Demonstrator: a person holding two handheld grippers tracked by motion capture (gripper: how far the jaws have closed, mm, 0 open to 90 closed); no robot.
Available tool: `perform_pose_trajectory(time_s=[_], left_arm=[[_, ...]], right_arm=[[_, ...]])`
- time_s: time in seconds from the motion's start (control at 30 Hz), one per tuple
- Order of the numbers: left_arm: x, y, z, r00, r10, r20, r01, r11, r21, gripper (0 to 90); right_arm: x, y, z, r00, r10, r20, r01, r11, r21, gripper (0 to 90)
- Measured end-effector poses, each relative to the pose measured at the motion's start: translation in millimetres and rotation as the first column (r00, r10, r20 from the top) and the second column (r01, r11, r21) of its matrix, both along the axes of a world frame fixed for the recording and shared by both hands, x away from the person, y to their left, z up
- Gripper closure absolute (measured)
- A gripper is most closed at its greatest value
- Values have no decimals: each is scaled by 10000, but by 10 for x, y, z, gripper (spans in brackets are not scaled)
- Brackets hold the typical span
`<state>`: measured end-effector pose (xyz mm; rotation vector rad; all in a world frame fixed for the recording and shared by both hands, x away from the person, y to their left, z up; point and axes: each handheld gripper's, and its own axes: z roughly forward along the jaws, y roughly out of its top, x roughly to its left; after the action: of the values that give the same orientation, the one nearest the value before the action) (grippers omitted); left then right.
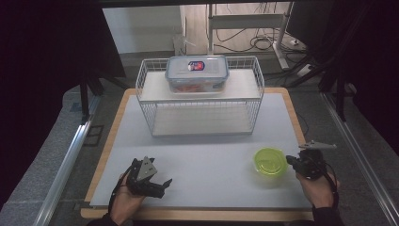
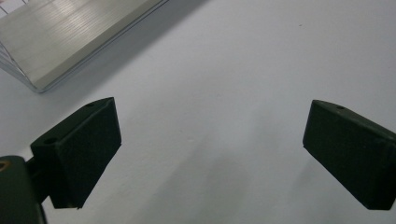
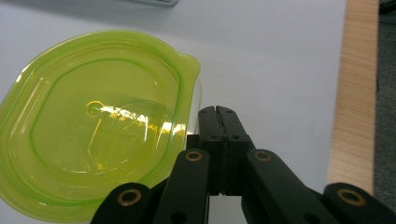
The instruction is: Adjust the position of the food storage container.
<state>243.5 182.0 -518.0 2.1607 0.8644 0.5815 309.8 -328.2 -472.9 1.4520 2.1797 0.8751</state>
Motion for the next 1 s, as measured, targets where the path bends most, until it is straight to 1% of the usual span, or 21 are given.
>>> perform_pose_trajectory(time_s=[0.23,0.37,0.67,0.77,0.87,0.97,1.0], left_arm=[[0,-6,-3,10000,-33,-16,33,10000,11,43],[3,-11,-5,10000,-67,6,67,10000,61,43],[-1,-21,-6,9999,-108,-10,108,9999,60,44],[-3,-25,-6,9999,-119,-7,119,9999,78,44],[-6,-30,-6,9999,-137,9,137,9999,86,45],[-7,-33,-7,9999,-133,16,133,9999,106,45],[-6,-33,-7,9999,-137,16,136,9998,116,45]], right_arm=[[-7,131,-5,9995,293,-103,-292,9996,61,899],[-14,251,-10,9984,539,-191,-537,9985,118,899],[-41,512,-26,9925,1188,-288,-1181,9927,242,899],[-53,517,-29,9924,1210,-235,-1205,9925,214,899],[-79,462,-36,9939,1073,-241,-1067,9940,247,898],[-115,425,-41,9943,1029,-279,-1018,9941,377,898],[-169,402,-29,9945,1035,-158,-1027,9938,417,899]])
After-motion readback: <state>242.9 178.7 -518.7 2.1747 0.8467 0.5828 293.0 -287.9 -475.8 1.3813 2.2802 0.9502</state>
